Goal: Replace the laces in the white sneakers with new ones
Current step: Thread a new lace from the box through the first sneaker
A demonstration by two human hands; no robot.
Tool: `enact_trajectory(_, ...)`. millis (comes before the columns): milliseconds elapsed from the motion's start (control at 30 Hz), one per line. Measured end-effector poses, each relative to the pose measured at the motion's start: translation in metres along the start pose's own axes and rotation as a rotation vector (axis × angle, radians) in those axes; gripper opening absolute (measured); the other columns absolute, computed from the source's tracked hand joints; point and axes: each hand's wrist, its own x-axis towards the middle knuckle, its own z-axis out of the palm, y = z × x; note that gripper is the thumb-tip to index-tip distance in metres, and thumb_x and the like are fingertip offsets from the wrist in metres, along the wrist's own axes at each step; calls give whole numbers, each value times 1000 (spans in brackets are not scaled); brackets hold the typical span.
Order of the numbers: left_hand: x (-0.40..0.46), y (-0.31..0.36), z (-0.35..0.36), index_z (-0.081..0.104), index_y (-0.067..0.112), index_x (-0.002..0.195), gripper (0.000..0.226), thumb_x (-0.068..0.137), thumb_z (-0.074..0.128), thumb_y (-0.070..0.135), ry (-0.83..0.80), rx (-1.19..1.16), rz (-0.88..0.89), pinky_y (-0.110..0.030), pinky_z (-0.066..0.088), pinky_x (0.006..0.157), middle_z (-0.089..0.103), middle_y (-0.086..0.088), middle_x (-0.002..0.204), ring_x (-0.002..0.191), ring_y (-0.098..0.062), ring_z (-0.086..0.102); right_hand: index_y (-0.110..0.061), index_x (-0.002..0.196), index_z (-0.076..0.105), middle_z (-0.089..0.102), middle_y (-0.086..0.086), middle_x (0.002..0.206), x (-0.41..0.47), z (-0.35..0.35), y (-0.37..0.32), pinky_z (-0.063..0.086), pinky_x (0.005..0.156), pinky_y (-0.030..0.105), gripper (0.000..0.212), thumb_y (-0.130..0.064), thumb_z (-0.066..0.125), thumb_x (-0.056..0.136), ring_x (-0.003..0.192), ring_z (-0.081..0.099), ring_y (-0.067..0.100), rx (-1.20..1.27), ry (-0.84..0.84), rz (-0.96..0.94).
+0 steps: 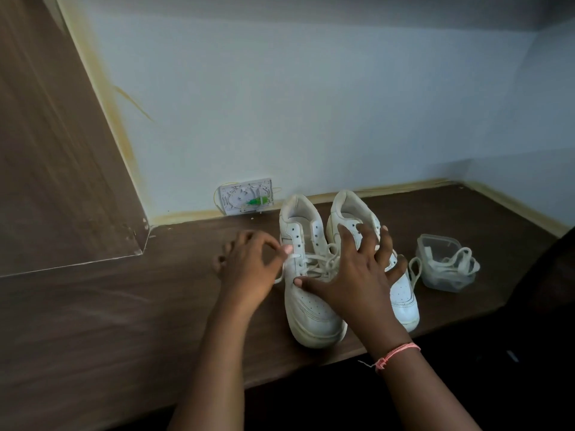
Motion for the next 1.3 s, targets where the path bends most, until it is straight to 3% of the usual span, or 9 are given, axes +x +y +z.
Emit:
enact_trajectory(200, 4, 8, 16, 52, 35, 88, 21, 95, 45, 54, -27, -112, 76, -36, 24, 94, 56, 13, 109, 109, -17, 47, -32, 149, 16, -4, -1, 158, -2, 7, 2, -2, 112, 64, 117, -85, 63, 56, 145, -20, 28, 30, 13, 8)
enact_trajectory(300, 19, -12, 3, 50, 31, 86, 38, 86, 35, 66, 274, -466, -273, -49, 44, 93, 67, -2, 80, 82, -30, 64, -31, 150, 14, -3, 0, 158, -3, 7, 2, -3, 112, 62, 118, -85, 63, 58, 145, -19, 28, 51, -12, 21)
enact_trajectory(400, 19, -32, -14, 51, 24, 90, 26, 95, 46, 48, 573, -386, -454, -50, 40, 98, 63, -13, 105, 106, -36, 57, -30, 150, 14, -2, 1, 158, -4, 6, 2, -4, 112, 62, 117, -84, 62, 59, 145, -19, 29, 47, -30, 29)
enact_trajectory(500, 8, -22, -15, 56, 23, 105, 25, 91, 61, 43, 447, -139, -357, -52, 27, 104, 55, -7, 127, 124, -32, 43, -30, 149, 16, -2, 2, 158, -4, 7, 2, -5, 112, 62, 114, -85, 61, 60, 144, -20, 30, 36, -37, 28)
enact_trajectory(767, -2, 12, 18, 53, 34, 85, 23, 92, 49, 56, -23, -58, 121, -40, 21, 99, 53, 13, 112, 114, -15, 43, -29, 145, 25, 4, 1, 158, -3, 10, 3, -3, 112, 61, 110, -87, 60, 58, 145, -17, 29, 20, -24, 29)
enact_trajectory(867, 7, 7, 14, 50, 32, 83, 26, 96, 43, 53, 0, -274, 34, -44, 38, 94, 64, 11, 96, 97, -24, 57, -29, 144, 27, 5, 2, 158, -2, 10, 5, -3, 112, 62, 110, -87, 60, 57, 145, -17, 29, 26, -40, 46)
enact_trajectory(1000, 17, -11, -5, 46, 24, 81, 26, 102, 44, 39, 412, -947, -426, -30, 53, 72, 70, -2, 87, 74, -25, 60, -29, 144, 28, 5, 2, 158, -2, 12, 5, -3, 112, 63, 109, -88, 58, 57, 146, -16, 30, 19, -48, 42)
enact_trajectory(1133, 23, -25, -8, 49, 29, 80, 34, 78, 56, 62, 473, -651, -484, -57, 43, 98, 61, 8, 83, 91, -26, 60, -31, 143, 31, 8, 1, 157, -2, 12, 6, -3, 112, 63, 107, -89, 58, 57, 146, -14, 31, 11, -40, 34)
enact_trajectory(1300, 6, -1, 7, 57, 40, 80, 47, 71, 43, 83, 33, -227, 63, -49, 43, 95, 60, 14, 100, 105, -20, 55, -31, 142, 32, 7, 2, 157, -1, 9, 3, -1, 112, 63, 104, -87, 58, 58, 145, -16, 30, -3, -54, 23)
